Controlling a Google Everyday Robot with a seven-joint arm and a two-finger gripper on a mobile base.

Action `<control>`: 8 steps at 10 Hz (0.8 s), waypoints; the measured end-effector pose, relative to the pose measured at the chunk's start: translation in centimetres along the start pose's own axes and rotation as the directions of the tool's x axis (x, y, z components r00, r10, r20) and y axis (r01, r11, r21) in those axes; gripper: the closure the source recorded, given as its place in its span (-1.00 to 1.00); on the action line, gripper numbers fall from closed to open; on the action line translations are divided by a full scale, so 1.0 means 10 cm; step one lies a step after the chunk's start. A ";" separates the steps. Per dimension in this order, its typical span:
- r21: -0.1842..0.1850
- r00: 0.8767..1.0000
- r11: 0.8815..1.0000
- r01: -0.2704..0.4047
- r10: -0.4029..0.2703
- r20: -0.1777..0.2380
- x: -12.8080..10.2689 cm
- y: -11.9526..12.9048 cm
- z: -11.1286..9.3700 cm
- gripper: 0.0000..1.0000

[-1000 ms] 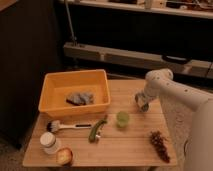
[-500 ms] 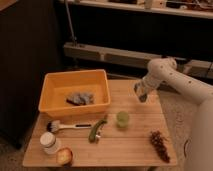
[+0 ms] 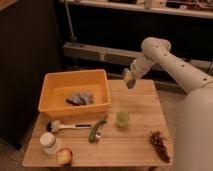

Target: Place sponge in tray

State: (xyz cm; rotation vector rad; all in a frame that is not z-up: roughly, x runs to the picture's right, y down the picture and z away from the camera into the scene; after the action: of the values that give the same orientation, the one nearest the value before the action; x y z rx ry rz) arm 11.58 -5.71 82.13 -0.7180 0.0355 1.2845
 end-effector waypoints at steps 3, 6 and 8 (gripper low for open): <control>-0.082 0.999 0.996 0.043 -0.046 -0.028 0.05 0.59 0.09 1.00; -0.134 0.990 0.983 0.123 -0.130 -0.047 0.18 1.10 0.16 1.00; -0.142 0.979 0.971 0.191 -0.200 -0.051 0.16 1.25 0.22 1.00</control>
State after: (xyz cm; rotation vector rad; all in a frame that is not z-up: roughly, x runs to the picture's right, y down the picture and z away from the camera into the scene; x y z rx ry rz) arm 0.28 -2.03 77.37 -0.8589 -0.0700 1.0822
